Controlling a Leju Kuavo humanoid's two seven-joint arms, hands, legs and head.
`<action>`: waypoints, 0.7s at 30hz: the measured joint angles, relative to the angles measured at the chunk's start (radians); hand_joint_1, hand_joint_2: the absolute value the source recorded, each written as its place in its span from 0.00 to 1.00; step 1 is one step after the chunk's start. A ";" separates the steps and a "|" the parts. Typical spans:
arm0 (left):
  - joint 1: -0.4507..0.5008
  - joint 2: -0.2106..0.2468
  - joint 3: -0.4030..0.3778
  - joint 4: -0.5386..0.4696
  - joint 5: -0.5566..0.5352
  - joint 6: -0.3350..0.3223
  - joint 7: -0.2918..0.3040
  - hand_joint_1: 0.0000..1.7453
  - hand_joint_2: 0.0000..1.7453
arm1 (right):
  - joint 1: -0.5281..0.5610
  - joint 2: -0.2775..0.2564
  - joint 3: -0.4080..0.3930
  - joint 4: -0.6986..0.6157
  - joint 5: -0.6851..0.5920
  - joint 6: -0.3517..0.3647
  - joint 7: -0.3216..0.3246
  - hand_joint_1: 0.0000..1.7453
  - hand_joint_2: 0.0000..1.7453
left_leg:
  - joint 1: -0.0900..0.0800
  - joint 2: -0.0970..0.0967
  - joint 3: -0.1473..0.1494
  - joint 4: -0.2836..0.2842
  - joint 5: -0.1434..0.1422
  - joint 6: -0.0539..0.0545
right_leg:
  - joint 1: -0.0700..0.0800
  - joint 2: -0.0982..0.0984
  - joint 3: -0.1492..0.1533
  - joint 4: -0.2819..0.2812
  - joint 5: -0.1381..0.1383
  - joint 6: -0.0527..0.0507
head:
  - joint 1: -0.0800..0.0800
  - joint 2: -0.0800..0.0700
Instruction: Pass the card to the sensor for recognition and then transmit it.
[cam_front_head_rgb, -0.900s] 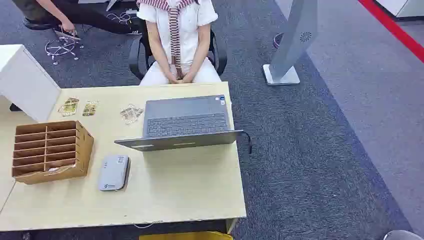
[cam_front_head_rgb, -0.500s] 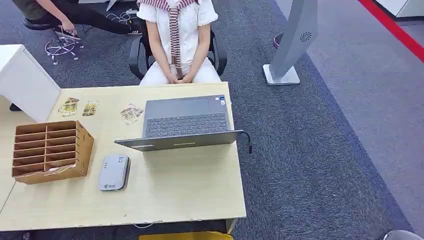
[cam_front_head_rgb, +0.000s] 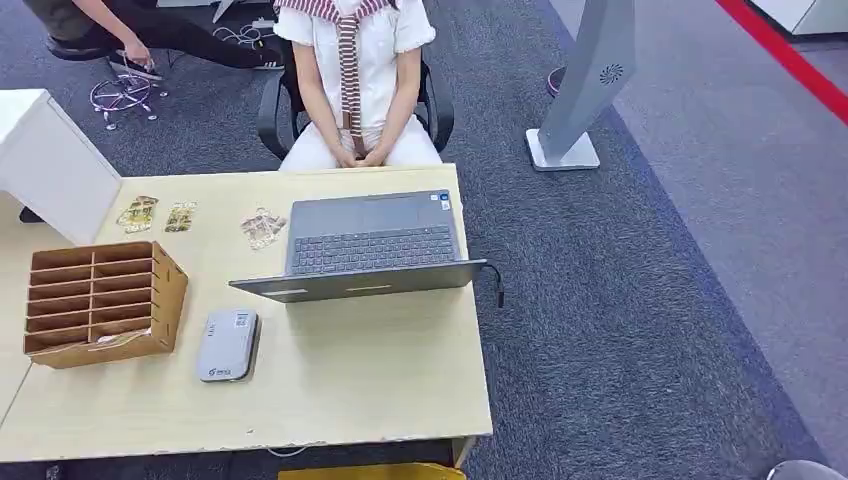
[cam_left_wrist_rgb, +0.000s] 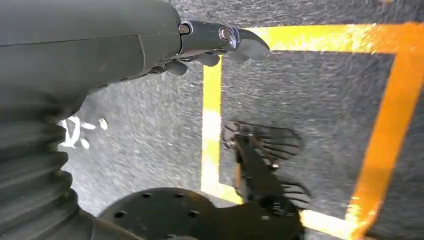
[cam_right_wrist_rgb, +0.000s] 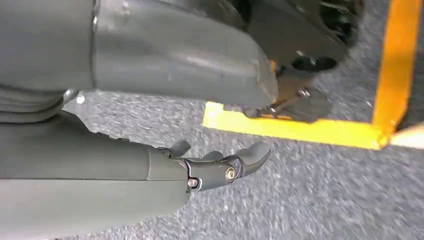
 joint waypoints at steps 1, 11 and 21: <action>-0.003 -0.008 0.028 -0.003 -0.002 -0.002 -0.003 0.00 0.00 | -0.003 0.001 -0.023 0.000 0.018 0.000 -0.008 0.00 0.00 | 0.000 0.000 0.000 0.000 0.000 0.000 | 0.000 0.000 0.000 0.000 0.000 0.000 | 0.000 0.000; -0.038 -0.050 0.283 -0.019 -0.012 -0.048 -0.060 0.00 0.00 | -0.044 0.017 -0.229 0.005 0.175 0.000 -0.098 0.00 0.00 | 0.000 0.000 0.000 0.000 0.000 0.000 | 0.000 0.000 0.000 0.000 0.000 0.000 | 0.000 0.000; -0.072 -0.085 0.542 -0.024 -0.019 -0.115 -0.154 0.00 1.00 | -0.084 0.040 -0.450 0.015 0.320 0.005 -0.189 0.00 0.00 | 0.000 0.000 0.000 0.000 0.000 0.000 | 0.000 0.000 0.000 0.000 0.000 0.000 | 0.000 0.000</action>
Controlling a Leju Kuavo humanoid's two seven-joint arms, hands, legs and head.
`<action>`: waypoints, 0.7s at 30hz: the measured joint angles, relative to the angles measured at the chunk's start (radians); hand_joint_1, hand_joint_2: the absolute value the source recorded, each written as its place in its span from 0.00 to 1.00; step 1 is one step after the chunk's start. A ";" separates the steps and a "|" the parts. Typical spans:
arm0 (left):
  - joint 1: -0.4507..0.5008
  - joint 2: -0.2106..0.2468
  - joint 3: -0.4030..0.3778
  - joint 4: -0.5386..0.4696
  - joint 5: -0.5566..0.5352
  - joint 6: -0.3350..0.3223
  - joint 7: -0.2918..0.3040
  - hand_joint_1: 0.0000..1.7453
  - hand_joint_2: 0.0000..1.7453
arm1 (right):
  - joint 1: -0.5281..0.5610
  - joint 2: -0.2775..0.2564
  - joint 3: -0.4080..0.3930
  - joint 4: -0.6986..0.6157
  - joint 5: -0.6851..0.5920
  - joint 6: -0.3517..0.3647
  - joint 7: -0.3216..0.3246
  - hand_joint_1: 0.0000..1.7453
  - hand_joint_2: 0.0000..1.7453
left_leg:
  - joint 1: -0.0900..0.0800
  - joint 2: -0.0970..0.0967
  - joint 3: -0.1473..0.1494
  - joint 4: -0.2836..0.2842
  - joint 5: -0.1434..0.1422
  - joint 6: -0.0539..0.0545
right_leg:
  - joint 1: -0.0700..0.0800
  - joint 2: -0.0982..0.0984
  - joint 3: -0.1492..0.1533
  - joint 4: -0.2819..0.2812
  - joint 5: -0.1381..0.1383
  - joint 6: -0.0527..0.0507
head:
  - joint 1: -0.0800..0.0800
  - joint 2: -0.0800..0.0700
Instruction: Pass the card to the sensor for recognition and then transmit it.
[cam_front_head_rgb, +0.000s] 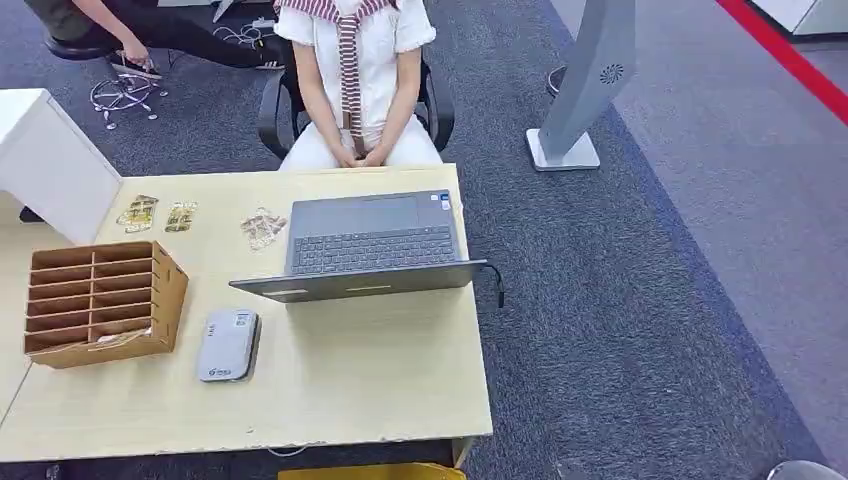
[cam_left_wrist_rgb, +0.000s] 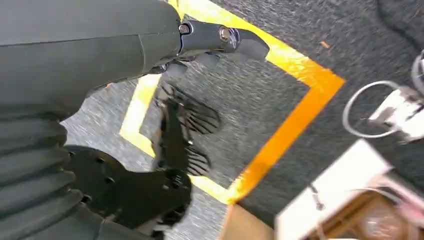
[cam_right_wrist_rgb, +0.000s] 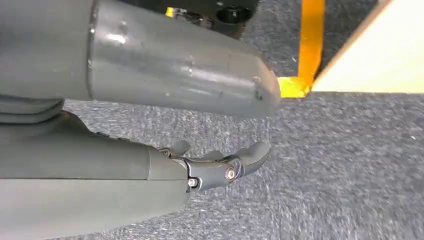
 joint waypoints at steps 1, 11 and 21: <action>-0.003 -0.004 0.026 0.000 0.000 -0.007 -0.014 0.00 1.00 | -0.002 0.002 -0.020 0.001 0.013 0.000 -0.010 0.00 0.00 | 0.000 0.000 0.000 0.000 0.000 0.000 | 0.000 0.000 0.000 0.000 0.000 0.000 | 0.000 0.000; -0.023 -0.053 0.217 -0.102 0.022 -0.106 -0.181 0.00 1.00 | -0.024 0.031 -0.210 0.006 0.123 -0.005 -0.068 0.00 0.00 | 0.000 0.000 0.000 0.000 0.000 0.000 | 0.000 0.000 0.000 0.000 0.000 0.000 | 0.000 0.000; 0.070 -0.085 0.175 -0.383 0.148 -0.043 -0.231 0.00 1.00 | -0.041 0.038 -0.300 0.016 0.173 -0.019 -0.080 0.00 0.00 | 0.001 0.000 0.000 0.000 0.000 0.000 | 0.000 0.000 0.000 0.000 0.000 0.000 | 0.000 0.000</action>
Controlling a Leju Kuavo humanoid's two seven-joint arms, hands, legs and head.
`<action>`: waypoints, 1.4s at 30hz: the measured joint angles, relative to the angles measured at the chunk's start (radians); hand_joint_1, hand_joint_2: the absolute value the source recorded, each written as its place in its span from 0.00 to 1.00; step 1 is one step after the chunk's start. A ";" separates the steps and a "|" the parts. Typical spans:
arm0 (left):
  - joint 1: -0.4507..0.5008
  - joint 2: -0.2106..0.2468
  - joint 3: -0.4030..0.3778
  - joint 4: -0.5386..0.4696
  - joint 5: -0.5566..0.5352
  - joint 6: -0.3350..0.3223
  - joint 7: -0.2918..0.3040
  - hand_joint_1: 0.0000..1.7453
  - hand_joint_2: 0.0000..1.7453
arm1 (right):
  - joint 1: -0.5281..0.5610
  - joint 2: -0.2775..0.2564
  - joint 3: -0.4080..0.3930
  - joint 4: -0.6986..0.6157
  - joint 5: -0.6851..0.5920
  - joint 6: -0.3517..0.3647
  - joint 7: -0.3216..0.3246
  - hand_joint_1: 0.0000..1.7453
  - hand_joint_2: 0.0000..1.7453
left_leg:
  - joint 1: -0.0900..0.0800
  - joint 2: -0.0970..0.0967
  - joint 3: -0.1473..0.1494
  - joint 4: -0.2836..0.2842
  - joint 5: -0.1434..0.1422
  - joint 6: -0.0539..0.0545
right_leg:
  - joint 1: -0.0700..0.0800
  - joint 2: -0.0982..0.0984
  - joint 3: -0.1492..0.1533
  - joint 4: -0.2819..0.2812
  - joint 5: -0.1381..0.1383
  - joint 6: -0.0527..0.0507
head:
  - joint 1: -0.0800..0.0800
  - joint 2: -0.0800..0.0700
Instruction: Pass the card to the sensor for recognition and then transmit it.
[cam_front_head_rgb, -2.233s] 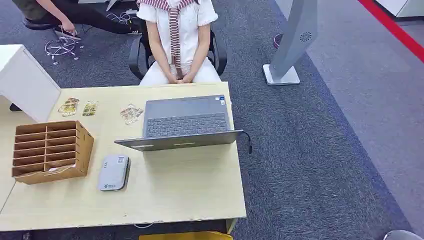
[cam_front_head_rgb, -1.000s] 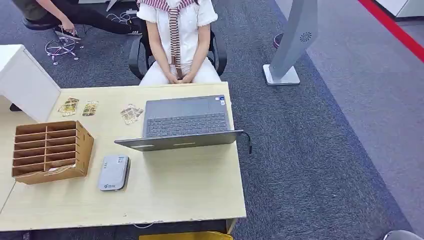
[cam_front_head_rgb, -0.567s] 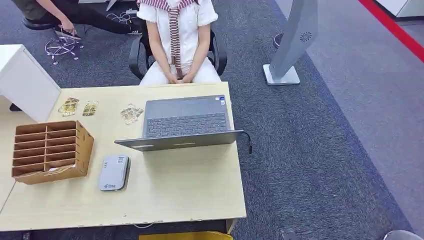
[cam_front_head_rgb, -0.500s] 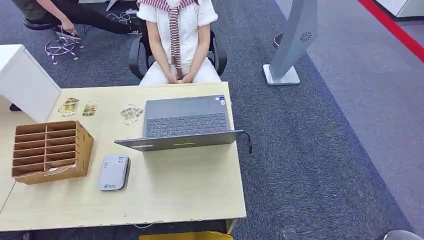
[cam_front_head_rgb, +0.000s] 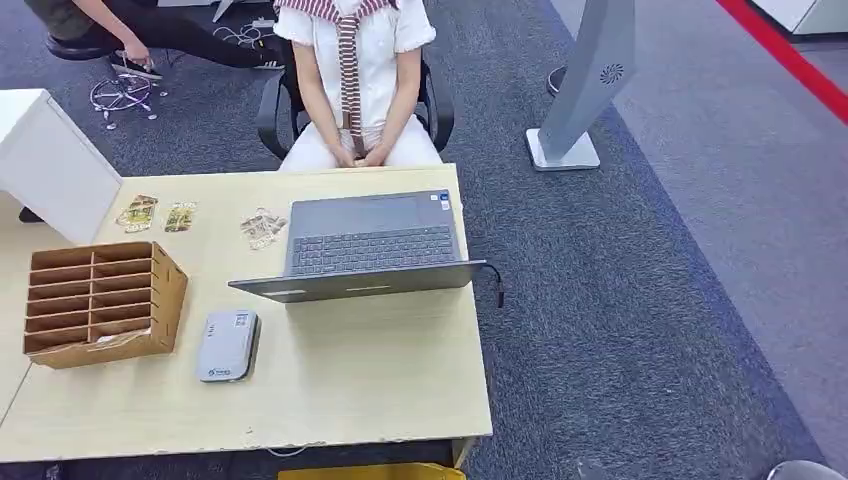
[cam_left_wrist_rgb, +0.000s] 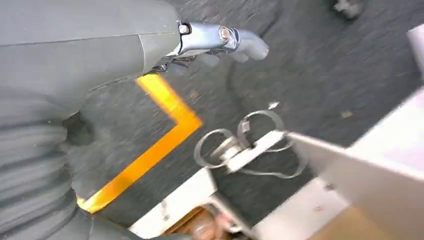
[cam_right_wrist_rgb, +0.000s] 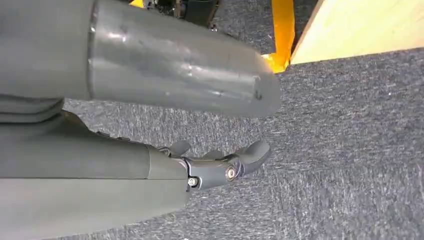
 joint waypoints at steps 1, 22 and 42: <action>0.011 -0.002 -0.011 -0.032 0.012 0.007 -0.006 0.00 1.00 | -0.001 0.000 -0.007 0.001 0.004 0.000 0.000 0.00 0.00 | 0.000 0.000 0.000 0.000 0.000 0.000 | 0.000 0.000 0.000 0.000 0.000 0.000 | 0.001 0.000; 0.191 -0.050 -0.295 -0.746 0.093 0.124 -0.127 0.00 1.00 | -0.029 0.003 -0.136 0.037 0.100 -0.032 0.011 0.00 0.00 | 0.000 -0.001 0.001 0.000 0.000 0.000 | 0.000 0.000 0.000 0.000 0.000 0.000 | 0.000 0.000; -0.043 0.144 -0.624 -0.838 -0.418 0.289 0.057 0.00 1.00 | -0.069 0.005 -0.152 0.075 0.201 -0.033 0.060 0.00 0.00 | 0.000 0.000 0.002 0.000 0.003 -0.002 | 0.000 0.000 0.001 0.000 0.002 -0.002 | 0.000 0.000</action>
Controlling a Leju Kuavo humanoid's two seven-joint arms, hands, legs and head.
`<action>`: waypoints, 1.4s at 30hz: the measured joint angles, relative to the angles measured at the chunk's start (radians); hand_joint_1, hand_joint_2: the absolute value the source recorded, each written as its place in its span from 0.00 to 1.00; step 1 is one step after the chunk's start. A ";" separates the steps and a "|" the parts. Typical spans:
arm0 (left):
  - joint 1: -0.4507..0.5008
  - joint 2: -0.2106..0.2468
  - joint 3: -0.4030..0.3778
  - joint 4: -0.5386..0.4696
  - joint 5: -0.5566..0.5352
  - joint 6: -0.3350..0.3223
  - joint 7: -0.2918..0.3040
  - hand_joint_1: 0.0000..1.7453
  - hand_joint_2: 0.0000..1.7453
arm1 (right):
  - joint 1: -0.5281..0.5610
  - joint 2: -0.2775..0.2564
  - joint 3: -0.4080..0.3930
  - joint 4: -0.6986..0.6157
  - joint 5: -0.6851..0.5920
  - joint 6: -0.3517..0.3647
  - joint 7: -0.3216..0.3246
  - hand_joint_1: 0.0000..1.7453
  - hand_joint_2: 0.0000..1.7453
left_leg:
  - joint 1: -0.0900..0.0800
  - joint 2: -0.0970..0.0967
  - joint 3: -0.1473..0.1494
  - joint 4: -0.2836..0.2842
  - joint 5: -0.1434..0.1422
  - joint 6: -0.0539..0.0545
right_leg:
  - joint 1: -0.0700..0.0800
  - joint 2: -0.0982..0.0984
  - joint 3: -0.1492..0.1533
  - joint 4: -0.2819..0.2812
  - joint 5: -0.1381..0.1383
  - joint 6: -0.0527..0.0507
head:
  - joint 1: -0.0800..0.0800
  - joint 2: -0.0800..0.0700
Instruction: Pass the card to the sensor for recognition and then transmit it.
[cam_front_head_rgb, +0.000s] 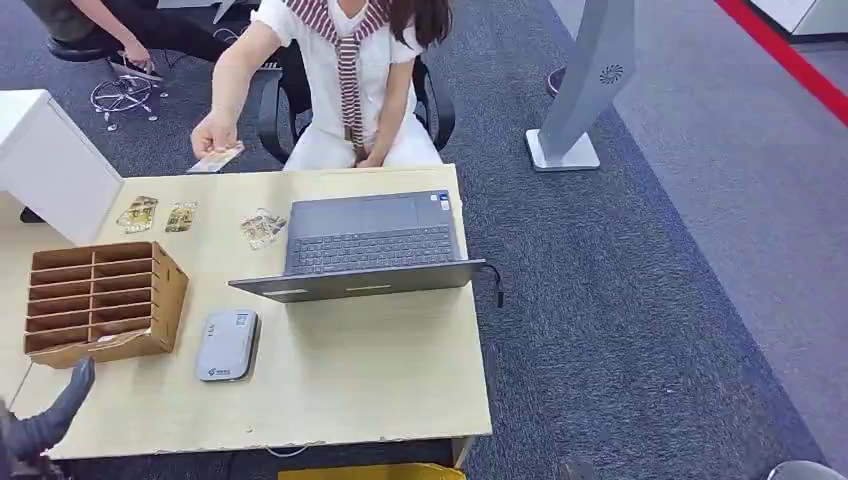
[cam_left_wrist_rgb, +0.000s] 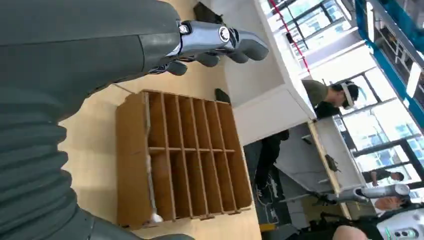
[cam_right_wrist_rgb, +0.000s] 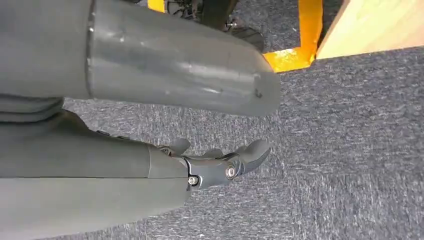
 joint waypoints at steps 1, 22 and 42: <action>-0.018 0.011 -0.018 0.005 -0.028 0.005 0.012 0.00 1.00 | -0.002 0.000 0.000 0.002 0.001 0.000 0.003 0.00 0.00 | 0.000 0.000 0.000 0.000 0.000 0.000 | 0.000 0.000 0.000 0.000 0.000 0.000 | 0.000 0.000; -0.404 0.161 -0.344 0.234 -0.530 0.121 0.254 0.00 1.00 | -0.032 0.006 0.006 0.029 0.073 0.003 0.056 0.00 0.00 | 0.000 0.000 0.000 0.000 0.001 0.000 | 0.000 0.001 0.000 0.000 0.002 -0.001 | 0.000 0.000; -0.763 0.275 -0.618 0.575 -0.980 0.247 0.479 0.00 1.00 | -0.057 0.011 0.034 0.050 0.140 0.016 0.121 0.00 0.00 | 0.000 0.000 -0.001 0.001 0.005 -0.001 | 0.000 0.000 -0.001 0.001 0.005 -0.001 | 0.000 0.000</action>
